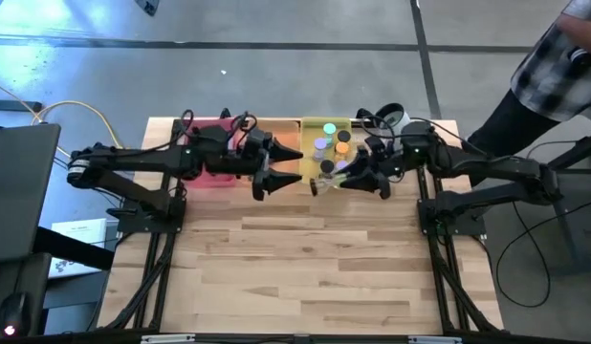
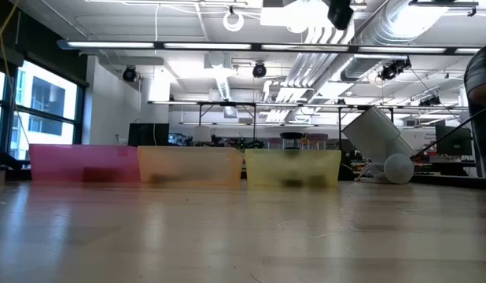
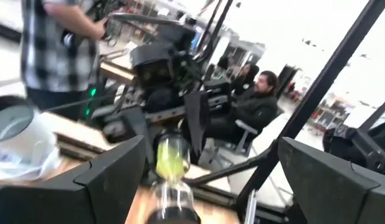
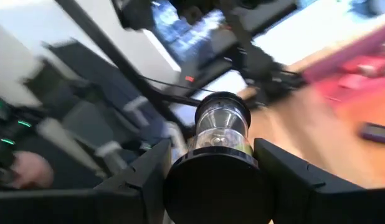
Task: Pick & Place Office items
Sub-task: Put the green hourglass into the yellow bin
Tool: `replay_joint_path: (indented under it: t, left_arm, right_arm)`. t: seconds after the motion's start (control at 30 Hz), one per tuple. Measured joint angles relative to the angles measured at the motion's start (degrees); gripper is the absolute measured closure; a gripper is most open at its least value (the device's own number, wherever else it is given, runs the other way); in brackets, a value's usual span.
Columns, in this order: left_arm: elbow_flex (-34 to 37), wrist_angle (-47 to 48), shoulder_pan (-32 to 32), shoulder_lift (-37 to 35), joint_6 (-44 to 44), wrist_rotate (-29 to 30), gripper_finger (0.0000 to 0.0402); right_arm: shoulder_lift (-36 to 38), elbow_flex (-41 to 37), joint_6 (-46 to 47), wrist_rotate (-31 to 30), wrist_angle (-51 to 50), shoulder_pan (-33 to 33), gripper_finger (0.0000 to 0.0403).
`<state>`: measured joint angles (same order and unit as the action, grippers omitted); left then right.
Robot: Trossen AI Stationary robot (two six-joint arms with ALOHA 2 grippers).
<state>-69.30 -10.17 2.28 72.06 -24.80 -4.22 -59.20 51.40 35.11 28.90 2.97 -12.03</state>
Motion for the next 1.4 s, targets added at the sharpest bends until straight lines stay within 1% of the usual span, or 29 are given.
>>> replay_joint_path:
  t: [0.17,0.23,0.3,0.37,0.43,0.57,0.63,0.73,0.87,1.0,1.13,1.2,1.4]
  left_arm:
    - [0.0,9.7,3.1,-2.5,-0.1,-0.2,0.0046]
    - [0.0,15.8,5.4,-3.2,-0.6,-0.8,0.0046]
    - [0.0,22.0,8.0,-3.6,-0.6,-2.4,0.0046]
    - [0.0,26.8,10.9,-3.6,-0.7,-4.6,0.0046]
    - [0.0,30.6,13.9,-3.6,-0.7,-7.4,0.0046]
    - [0.1,34.5,19.5,-2.9,1.4,-15.9,0.0046]
    - [0.1,34.7,21.8,-2.7,2.5,-19.5,0.0046]
    - [0.1,35.9,24.8,-2.7,3.9,-22.5,0.0046]
    - [0.1,38.0,27.2,-2.7,4.2,-24.3,0.0046]
    - [0.1,43.0,28.3,-2.7,4.2,-25.8,0.0046]
    - [0.1,48.2,28.3,-2.7,6.1,-25.7,0.0046]
    - [0.1,49.8,28.2,-2.7,7.2,-25.7,0.0046]
    - [0.1,50.0,28.2,-2.7,7.1,-25.8,0.0046]
  right_arm:
    - [4.2,0.4,-7.8,-6.9,-12.1,-1.8,0.0209]
    - [4.6,2.8,-10.4,-10.5,-20.2,-3.4,0.0209]
    - [4.2,6.9,-14.1,-14.3,-29.6,-5.1,0.0209]
    - [2.5,11.7,-17.2,-18.3,-37.5,-6.2,0.0209]
    - [-0.2,16.7,-18.9,-21.1,-43.0,-7.0,0.0209]
    - [-6.6,26.7,-21.8,-24.2,-51.7,-9.3,0.0209]
    - [-10.9,31.5,-23.4,-25.6,-55.9,-10.7,0.0209]
    - [-17.7,36.6,-25.9,-25.3,-58.5,-12.6,0.0209]
    - [-26.4,41.6,-28.9,-21.4,-58.8,-14.0,0.0209]
    - [-33.8,45.4,-32.8,-21.7,-60.1,-13.3,0.0209]
    - [-38.6,48.7,-36.7,-21.2,-62.4,-11.1,0.0209]
    - [-40.5,49.5,-37.2,-21.6,-64.1,-10.0,0.0209]
    - [-44.3,49.6,-38.4,-26.0,-66.7,-7.3,0.0209]
